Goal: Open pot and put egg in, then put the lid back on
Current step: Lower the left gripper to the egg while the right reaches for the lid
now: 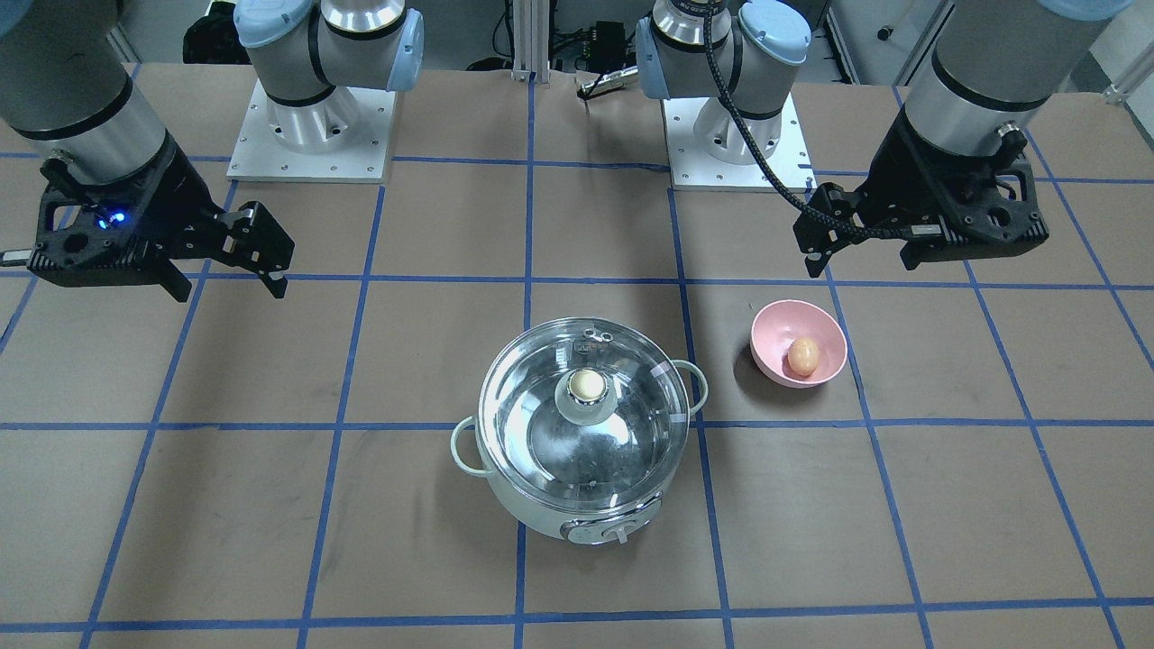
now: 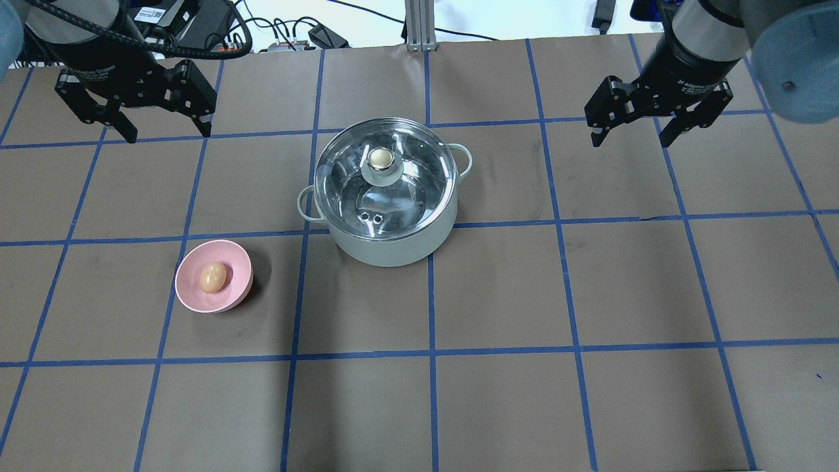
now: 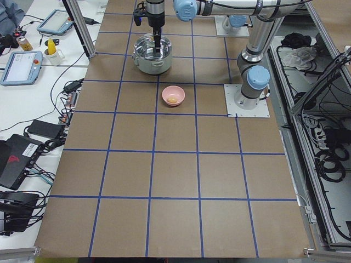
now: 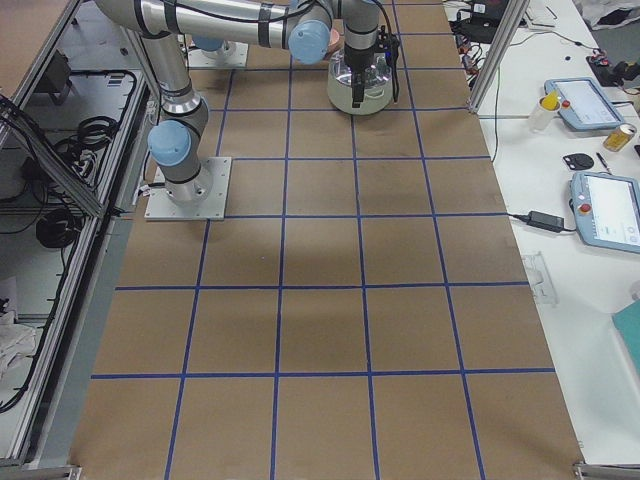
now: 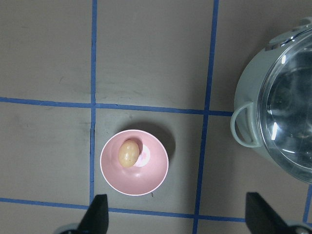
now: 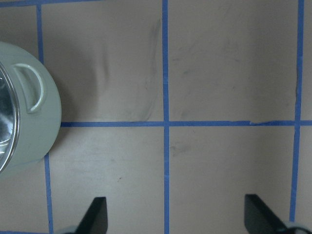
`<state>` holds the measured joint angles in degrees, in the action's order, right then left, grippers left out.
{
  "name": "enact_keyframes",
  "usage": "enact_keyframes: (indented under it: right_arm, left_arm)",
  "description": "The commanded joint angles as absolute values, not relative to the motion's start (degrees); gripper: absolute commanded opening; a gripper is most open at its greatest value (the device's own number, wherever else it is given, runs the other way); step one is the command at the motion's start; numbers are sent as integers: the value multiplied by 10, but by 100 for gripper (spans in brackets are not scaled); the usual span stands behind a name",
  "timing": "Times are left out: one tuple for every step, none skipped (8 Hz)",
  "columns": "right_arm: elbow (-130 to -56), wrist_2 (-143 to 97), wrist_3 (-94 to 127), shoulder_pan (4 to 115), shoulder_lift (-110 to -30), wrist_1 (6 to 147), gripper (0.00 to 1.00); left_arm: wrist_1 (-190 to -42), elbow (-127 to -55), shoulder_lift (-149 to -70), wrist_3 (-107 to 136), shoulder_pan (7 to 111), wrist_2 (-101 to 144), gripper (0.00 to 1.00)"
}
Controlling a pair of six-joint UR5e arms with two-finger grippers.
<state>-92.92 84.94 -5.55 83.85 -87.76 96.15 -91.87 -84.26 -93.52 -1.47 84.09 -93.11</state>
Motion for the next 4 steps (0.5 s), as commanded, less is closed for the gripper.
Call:
enact_keyframes:
  right_arm:
    - [-931,855,-57,838,-878,936,100]
    - [-932,853,-76,839,-874,946,100]
    - [-931,852,-71,841,-872,984,100]
    - [-931,849,-70,851,-869,1021,100]
  left_arm:
    - [-919,-843,-935,-17,841,-926,100]
    - [-919,-844,-937,-24,838,-923,100]
    - [-919,-849,-943,-33,836,-922,100]
    - [-917,-871,-944,-66,834,-918,100]
